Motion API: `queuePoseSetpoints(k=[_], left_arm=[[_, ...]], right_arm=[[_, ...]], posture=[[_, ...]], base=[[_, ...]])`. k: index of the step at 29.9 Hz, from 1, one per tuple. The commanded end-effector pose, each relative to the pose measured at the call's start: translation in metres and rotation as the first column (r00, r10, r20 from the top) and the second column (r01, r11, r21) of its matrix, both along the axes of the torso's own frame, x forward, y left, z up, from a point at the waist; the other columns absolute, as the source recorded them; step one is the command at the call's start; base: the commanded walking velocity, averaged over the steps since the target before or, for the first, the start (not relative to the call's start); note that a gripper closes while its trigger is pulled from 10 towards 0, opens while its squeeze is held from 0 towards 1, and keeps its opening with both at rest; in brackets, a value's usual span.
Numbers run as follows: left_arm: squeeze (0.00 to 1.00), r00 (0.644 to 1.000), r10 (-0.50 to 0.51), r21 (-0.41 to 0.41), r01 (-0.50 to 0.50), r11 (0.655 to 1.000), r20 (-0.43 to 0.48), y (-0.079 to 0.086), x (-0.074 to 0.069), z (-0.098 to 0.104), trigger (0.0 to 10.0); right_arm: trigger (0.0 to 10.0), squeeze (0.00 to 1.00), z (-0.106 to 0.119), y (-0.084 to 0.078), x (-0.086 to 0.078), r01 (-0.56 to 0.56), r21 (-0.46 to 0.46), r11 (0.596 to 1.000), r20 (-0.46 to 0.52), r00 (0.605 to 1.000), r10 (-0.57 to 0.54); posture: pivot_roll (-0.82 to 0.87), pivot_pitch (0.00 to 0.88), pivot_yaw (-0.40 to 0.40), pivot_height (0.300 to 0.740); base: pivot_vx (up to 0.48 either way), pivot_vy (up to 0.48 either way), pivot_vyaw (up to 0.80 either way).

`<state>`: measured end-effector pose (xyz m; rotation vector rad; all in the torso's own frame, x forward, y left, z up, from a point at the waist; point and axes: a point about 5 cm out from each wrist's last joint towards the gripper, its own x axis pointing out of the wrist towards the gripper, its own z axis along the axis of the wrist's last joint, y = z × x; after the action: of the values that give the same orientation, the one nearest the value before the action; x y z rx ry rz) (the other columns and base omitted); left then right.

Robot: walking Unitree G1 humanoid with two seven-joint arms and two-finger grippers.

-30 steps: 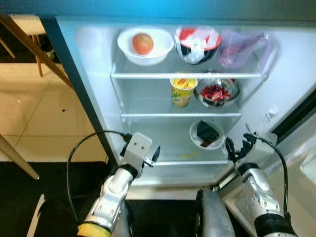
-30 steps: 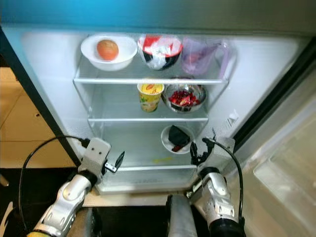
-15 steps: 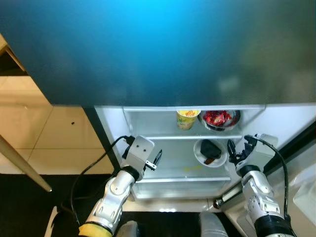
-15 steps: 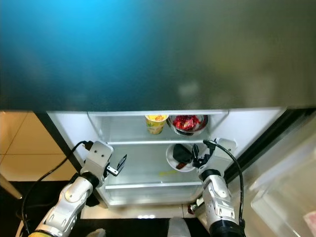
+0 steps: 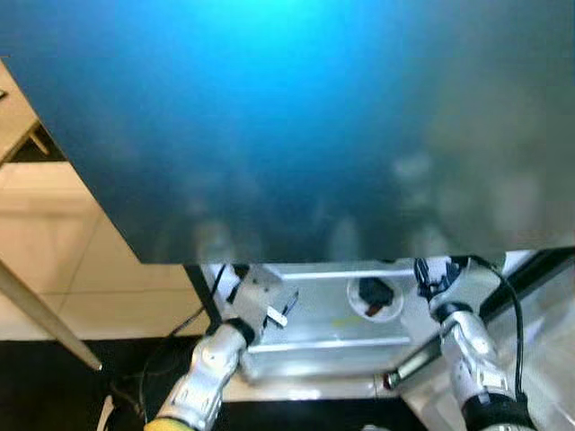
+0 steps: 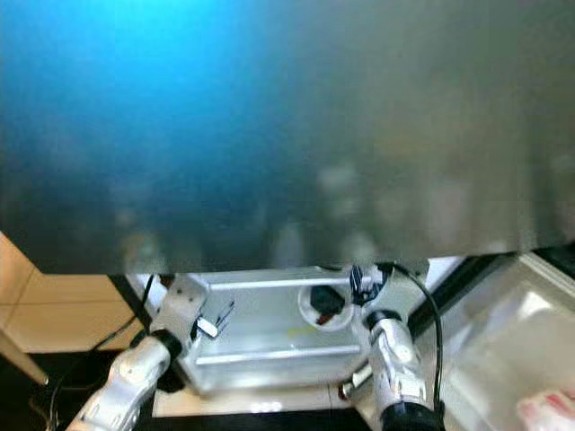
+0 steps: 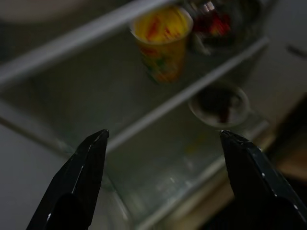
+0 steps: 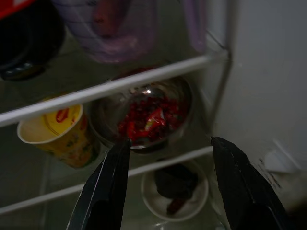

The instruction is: Restocking fridge

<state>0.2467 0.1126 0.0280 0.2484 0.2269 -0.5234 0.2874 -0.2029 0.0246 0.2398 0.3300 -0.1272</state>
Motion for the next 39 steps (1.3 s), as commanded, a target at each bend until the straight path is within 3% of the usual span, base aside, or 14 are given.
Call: queuePoseSetpoints(k=[1, 5, 9, 11, 13, 14, 15, 20, 25, 29, 34, 39], left_arm=[[0.00, 0.999, -0.025, 0.006, 0.025, 1.000, -0.042, -0.004, -0.008, -0.010, 10.0], [0.00, 0.992, -0.056, -0.008, 0.056, 0.998, -0.114, -0.012, -0.017, -0.023, 10.0], [0.00, 0.990, -0.035, 0.026, 0.039, 0.999, -0.140, -0.008, -0.019, -0.033, 10.0], [0.00, 0.985, 0.008, 0.073, 0.004, 0.997, -0.171, 0.007, -0.025, -0.044, 10.0], [0.00, 0.984, 0.018, 0.082, -0.003, 0.997, -0.177, 0.010, -0.026, -0.046, 10.0], [0.00, 0.980, 0.051, 0.116, -0.029, 0.993, -0.194, 0.020, -0.030, -0.053, 10.0], [0.00, 0.980, 0.051, 0.116, -0.029, 0.993, -0.194, 0.020, -0.030, -0.053, 10.0], [0.00, 0.956, 0.171, 0.220, -0.118, 0.968, -0.239, 0.050, -0.041, -0.071, 10.0], [0.00, 0.936, 0.220, 0.264, -0.146, 0.953, -0.274, 0.062, -0.048, -0.081, 10.0], [0.00, 0.882, 0.312, 0.330, -0.194, 0.924, -0.354, 0.076, -0.064, -0.097, 10.0], [0.00, 0.809, 0.396, 0.383, -0.232, 0.894, -0.435, 0.090, -0.086, -0.110, 10.0], [0.00, 0.759, 0.428, 0.430, -0.216, 0.877, -0.491, 0.101, -0.108, -0.119, 10.0]], right_arm=[[10.0, 0.00, -0.007, -0.004, -0.007, 0.023, -0.005, 1.000, -0.025, 0.999, -0.023], [10.0, 0.00, -0.014, -0.004, -0.011, 0.003, -0.025, 1.000, -0.064, 0.998, -0.005], [10.0, 0.00, -0.024, 0.000, -0.018, -0.051, -0.056, 0.997, -0.101, 0.994, 0.045], [10.0, 0.00, -0.041, 0.003, -0.033, -0.134, -0.106, 0.985, -0.177, 0.978, 0.114], [10.0, 0.00, -0.046, 0.004, -0.037, -0.155, -0.117, 0.981, -0.200, 0.971, 0.129], [10.0, 0.00, -0.060, 0.005, -0.052, -0.208, -0.145, 0.967, -0.272, 0.948, 0.163], [10.0, 0.00, -0.060, 0.005, -0.052, -0.208, -0.145, 0.967, -0.272, 0.948, 0.163], [10.0, 0.00, -0.094, 0.007, -0.097, -0.309, -0.086, 0.947, -0.461, 0.855, 0.236], [10.0, 0.00, -0.104, 0.002, -0.114, -0.305, -0.086, 0.949, -0.516, 0.828, 0.219], [10.0, 0.00, -0.116, -0.007, -0.138, -0.269, -0.088, 0.959, -0.606, 0.779, 0.163], [10.0, 0.00, -0.125, -0.009, -0.162, -0.323, -0.101, 0.941, -0.685, 0.709, 0.170], [10.0, 0.00, -0.128, -0.009, -0.173, -0.311, -0.095, 0.946, -0.697, 0.699, 0.160]], posture=[[-0.04, 0.061, -0.038, 0.740], [-0.04, 0.061, -0.040, 0.740], [-0.05, 0.060, -0.041, 0.740], [-0.05, 0.061, -0.043, 0.740], [-0.05, 0.062, -0.044, 0.740], [-0.04, 0.063, -0.047, 0.740], [-0.04, 0.063, -0.047, 0.740], [-0.04, 0.065, -0.049, 0.740], [-0.05, 0.066, -0.046, 0.740], [-0.05, 0.062, -0.044, 0.740], [-0.05, 0.051, -0.037, 0.740], [-0.07, 0.048, -0.026, 0.740]], base=[[0.000, 0.000, 0.00], [0.000, 0.000, 0.00], [0.000, 0.000, 0.00], [0.000, 0.000, 0.00], [0.000, 0.000, 0.00], [0.000, 0.000, 0.00], [0.000, 0.000, 0.00], [0.000, 0.000, 0.00], [0.000, 0.000, 0.00], [0.000, 0.000, 0.00], [0.000, 0.000, 0.00], [0.000, 0.000, 0.00]])
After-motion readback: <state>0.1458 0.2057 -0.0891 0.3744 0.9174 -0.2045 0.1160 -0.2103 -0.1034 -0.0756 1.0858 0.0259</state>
